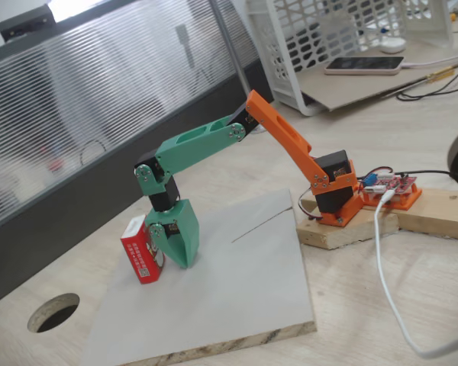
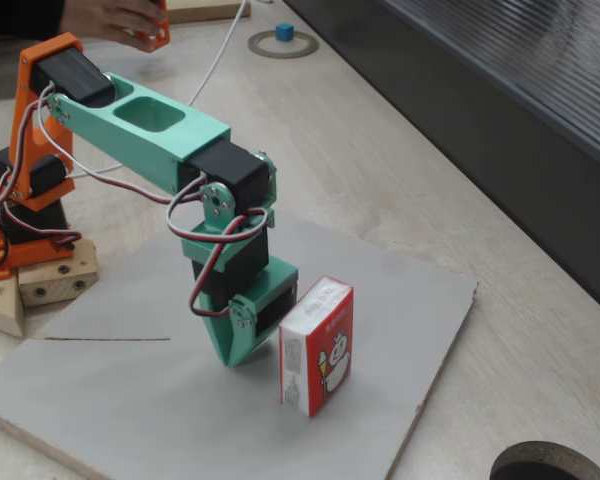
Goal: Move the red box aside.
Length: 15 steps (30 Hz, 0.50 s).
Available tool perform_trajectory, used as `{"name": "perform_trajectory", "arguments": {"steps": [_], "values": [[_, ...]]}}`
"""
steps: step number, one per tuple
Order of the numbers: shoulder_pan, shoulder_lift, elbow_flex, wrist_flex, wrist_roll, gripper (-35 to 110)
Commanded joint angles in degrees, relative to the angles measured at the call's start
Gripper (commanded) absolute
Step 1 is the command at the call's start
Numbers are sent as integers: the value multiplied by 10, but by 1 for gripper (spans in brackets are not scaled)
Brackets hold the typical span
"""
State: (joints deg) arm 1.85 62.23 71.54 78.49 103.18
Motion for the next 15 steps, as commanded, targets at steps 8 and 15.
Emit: {"name": "perform_trajectory", "arguments": {"steps": [8,15], "values": [[4,-28,-156,-214,2,4],[38,-184,-303,-472,3,4]]}}
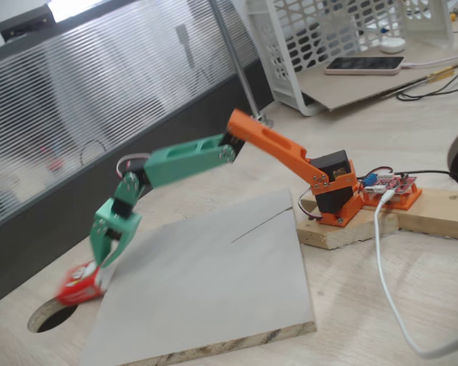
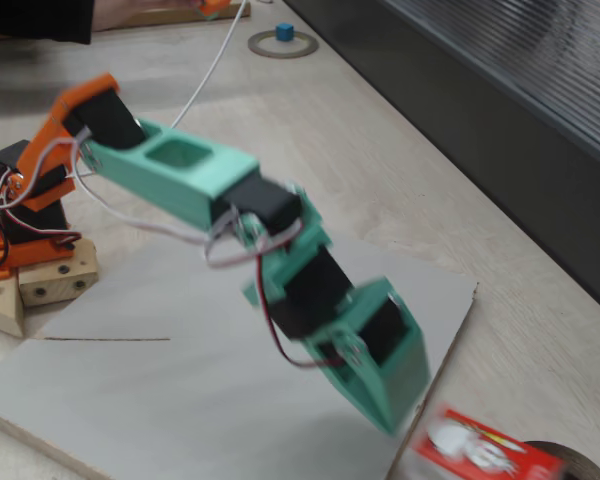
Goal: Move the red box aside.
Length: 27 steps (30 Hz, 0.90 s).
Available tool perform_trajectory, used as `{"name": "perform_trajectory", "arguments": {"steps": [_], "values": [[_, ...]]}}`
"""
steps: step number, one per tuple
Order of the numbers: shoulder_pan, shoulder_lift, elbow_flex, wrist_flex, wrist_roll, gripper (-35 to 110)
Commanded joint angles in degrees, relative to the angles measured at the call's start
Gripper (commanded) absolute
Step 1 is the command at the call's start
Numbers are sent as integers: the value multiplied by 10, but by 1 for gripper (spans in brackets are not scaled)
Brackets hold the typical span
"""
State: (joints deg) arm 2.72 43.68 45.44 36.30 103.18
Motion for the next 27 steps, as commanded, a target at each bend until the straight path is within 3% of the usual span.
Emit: {"name": "perform_trajectory", "arguments": {"steps": [1,16,27], "values": [[34,10,-42,-39,3,4],[39,78,-43,194,4,4],[38,114,-42,519,3,4]]}}
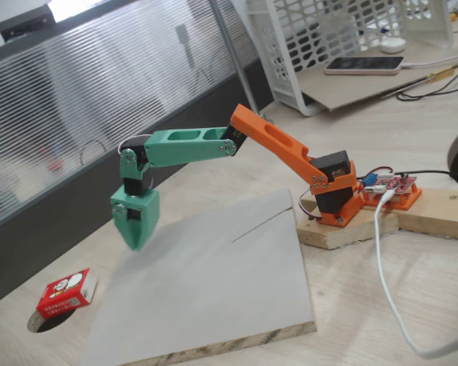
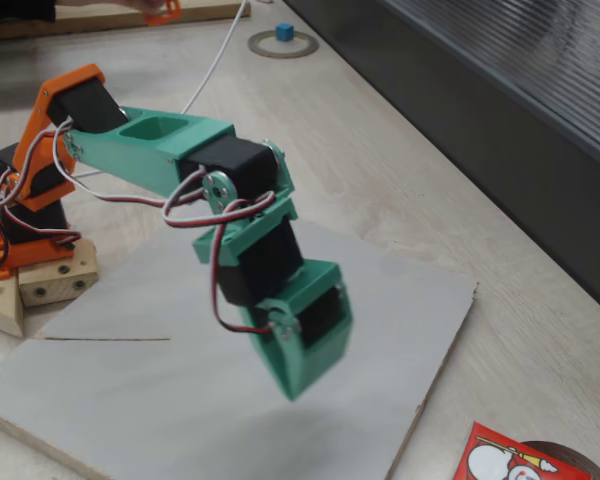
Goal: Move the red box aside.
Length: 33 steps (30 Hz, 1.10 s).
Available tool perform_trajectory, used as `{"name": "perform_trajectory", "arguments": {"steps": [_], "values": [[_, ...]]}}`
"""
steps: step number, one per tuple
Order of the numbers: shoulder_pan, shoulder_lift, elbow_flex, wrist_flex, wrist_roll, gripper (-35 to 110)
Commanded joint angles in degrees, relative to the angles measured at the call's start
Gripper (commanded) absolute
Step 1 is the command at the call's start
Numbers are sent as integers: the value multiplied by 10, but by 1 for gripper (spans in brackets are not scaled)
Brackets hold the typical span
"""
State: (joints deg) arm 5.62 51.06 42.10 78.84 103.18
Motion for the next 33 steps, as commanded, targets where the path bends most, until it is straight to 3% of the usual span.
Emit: {"name": "perform_trajectory", "arguments": {"steps": [1,7,20,25,33], "values": [[9,40,-9,128,3,4],[9,42,-9,270,3,4],[12,163,-6,340,2,4],[61,185,3,349,1,4],[71,331,261,341,0,4]]}}
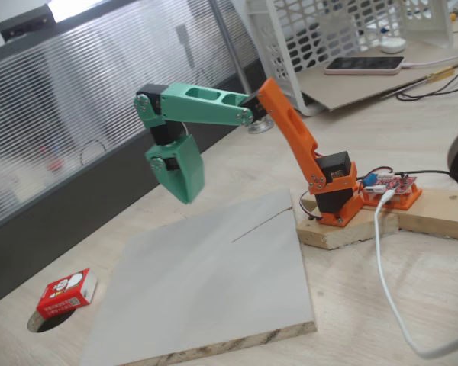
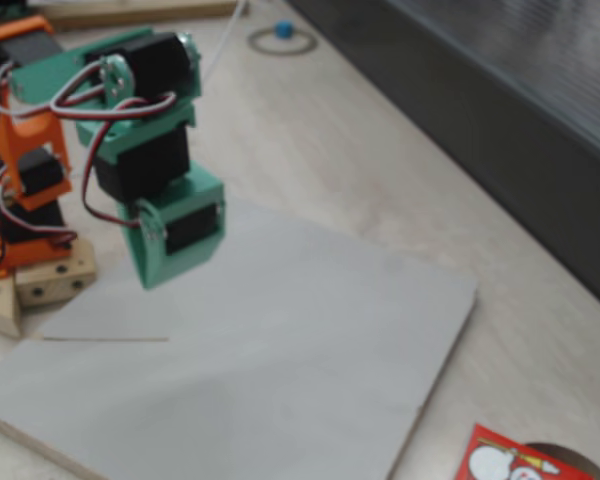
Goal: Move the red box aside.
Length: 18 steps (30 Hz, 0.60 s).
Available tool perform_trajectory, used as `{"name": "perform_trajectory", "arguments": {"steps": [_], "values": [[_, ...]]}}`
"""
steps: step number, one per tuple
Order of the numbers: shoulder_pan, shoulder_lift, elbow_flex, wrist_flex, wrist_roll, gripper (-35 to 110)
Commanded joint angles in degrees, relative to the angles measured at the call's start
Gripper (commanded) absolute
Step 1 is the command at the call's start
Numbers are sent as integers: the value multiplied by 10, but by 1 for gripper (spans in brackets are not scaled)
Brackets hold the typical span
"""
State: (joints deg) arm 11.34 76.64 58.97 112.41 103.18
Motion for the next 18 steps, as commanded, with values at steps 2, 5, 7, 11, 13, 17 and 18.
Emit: {"name": "perform_trajectory", "arguments": {"steps": [2,5,7,11,13,17,18], "values": [[14,113,154,4,0,4],[14,167,231,4,0,4],[14,200,281,4,0,4],[13,279,386,4,0,4],[12,323,439,-9,0,4],[12,410,541,-88,0,4],[12,430,570,-107,0,4]]}}
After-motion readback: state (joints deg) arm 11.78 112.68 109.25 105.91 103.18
